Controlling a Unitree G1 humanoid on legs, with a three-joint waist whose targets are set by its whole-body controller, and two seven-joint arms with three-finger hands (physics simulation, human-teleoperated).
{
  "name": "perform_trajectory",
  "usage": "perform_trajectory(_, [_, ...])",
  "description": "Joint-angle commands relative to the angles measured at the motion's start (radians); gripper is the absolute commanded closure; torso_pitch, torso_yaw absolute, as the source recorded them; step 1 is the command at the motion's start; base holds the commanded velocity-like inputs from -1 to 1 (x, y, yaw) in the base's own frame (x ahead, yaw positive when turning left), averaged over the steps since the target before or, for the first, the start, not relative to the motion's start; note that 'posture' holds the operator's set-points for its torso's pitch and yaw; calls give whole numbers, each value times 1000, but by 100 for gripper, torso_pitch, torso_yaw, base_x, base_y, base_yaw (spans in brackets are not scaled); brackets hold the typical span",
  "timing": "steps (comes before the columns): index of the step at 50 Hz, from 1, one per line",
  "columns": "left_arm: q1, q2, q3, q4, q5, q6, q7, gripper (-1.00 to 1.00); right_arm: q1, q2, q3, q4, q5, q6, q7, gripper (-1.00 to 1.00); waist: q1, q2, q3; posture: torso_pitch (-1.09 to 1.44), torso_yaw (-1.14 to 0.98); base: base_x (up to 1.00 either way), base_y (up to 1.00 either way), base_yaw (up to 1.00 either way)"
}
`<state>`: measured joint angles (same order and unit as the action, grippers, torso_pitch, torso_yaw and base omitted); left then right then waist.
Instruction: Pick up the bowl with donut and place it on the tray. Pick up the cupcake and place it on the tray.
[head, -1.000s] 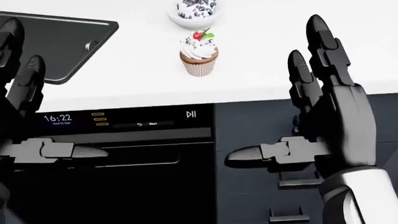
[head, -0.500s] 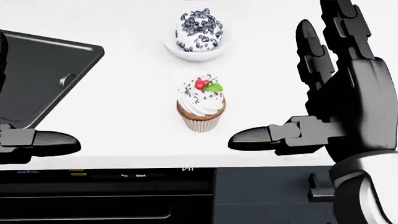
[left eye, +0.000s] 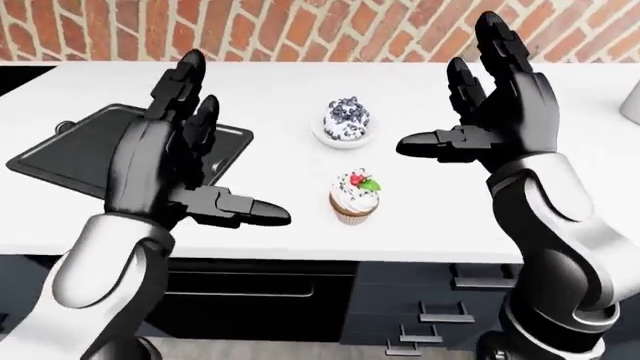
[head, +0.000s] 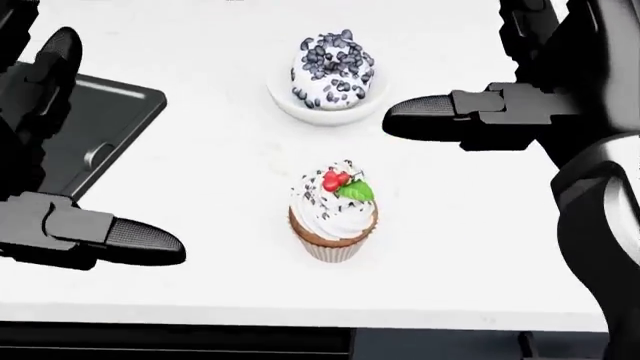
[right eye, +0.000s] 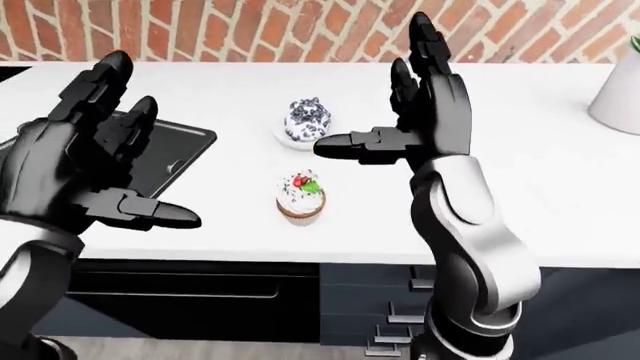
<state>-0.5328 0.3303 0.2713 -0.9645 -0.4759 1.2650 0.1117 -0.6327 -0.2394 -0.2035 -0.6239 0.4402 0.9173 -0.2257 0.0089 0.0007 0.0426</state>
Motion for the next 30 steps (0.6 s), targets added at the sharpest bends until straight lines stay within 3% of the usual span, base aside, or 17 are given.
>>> perform_trajectory(1, [-35,-3,-12,-26,25,-9,8,-100,-36,-17,-6,-7,5,-33,-8,-100,1,1,-23,0,0,0,0,0])
perform_trajectory(8, [-56,-41,-55,-44,90,20,-23,-100,-125,-58,0,92,-30,-19,-24,-100,-2,4,-28,0,0,0,0,0])
perform_trajectory(13, [-42,-67,-203,-36,204,-4,-37,-100,-216,-69,14,174,-57,-6,-27,-100,-3,1,-25,0,0,0,0,0])
perform_trajectory(15, [-22,-76,-280,-27,274,-27,-55,-100,-233,-66,16,186,-62,0,-30,-100,-2,0,-23,0,0,0,0,0])
perform_trajectory(22, [-8,-143,-471,91,558,-113,-174,-100,-254,-67,4,169,-51,22,-40,-100,5,-12,-20,0,0,0,0,0])
perform_trajectory(30, [35,-270,-569,226,908,-222,-369,-100,-280,-81,-11,111,13,68,-85,-100,15,-27,-16,0,0,0,0,0])
